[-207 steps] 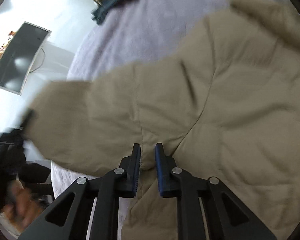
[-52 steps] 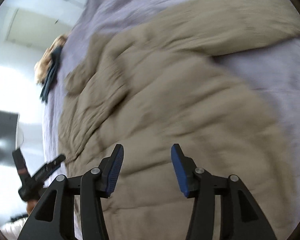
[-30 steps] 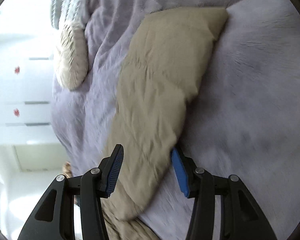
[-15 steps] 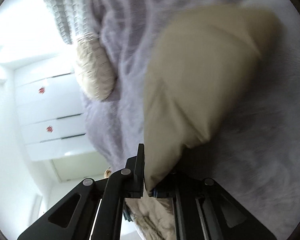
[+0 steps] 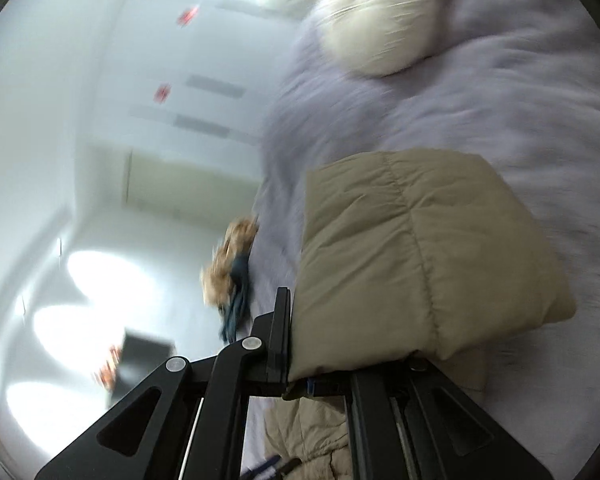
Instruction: Fold large clothes
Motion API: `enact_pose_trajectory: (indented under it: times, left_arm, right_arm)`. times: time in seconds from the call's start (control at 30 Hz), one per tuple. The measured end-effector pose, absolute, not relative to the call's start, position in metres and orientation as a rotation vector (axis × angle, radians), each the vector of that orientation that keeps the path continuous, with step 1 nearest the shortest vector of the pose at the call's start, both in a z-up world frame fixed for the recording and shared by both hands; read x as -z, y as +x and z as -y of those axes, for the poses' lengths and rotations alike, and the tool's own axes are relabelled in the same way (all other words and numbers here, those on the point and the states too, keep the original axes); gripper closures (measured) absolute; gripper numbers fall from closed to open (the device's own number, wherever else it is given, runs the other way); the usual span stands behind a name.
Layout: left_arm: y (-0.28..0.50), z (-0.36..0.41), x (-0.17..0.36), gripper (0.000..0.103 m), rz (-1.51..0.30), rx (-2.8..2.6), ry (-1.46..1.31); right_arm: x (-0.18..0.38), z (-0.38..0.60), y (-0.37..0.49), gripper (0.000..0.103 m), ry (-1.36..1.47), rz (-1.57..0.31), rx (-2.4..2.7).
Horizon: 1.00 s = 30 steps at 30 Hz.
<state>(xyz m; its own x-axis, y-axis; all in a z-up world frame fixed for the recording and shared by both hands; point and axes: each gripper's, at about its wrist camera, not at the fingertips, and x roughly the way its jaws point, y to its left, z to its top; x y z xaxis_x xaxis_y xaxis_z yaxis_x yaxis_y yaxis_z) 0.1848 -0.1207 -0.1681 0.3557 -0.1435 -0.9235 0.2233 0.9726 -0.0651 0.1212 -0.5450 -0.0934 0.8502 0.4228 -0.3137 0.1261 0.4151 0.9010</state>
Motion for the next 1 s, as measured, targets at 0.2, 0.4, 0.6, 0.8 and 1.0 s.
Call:
enact_pose_trajectory:
  times: [0.2,0.4,0.6,0.8,1.0]
  left_arm:
    - [0.196,0.063,0.162,0.014,-1.154,0.148,-0.01]
    - [0.2,0.017,0.167,0.014,-1.15,0.078,-0.047]
    - [0.202,-0.001,0.179,0.014,-1.138,0.072,-0.046]
    - [0.209,0.003,0.19,0.014,-1.157,0.103,-0.089]
    - [0.219,0.015,0.19,0.014,-1.14,0.119,-0.082]
  right_arm:
    - [0.06,0.411,0.179,0.096,0.752,-0.727,-0.337]
    - [0.11,0.297,0.213,0.096,0.523,-0.954,-0.341]
    - [0.181,0.276,0.22,0.096,0.514,-1.107,-0.254]
    - [0.196,0.276,0.201,0.087,0.609,-1.15,-0.199]
    - [0.179,0.295,0.179,0.043,0.717,-1.101,-0.173]
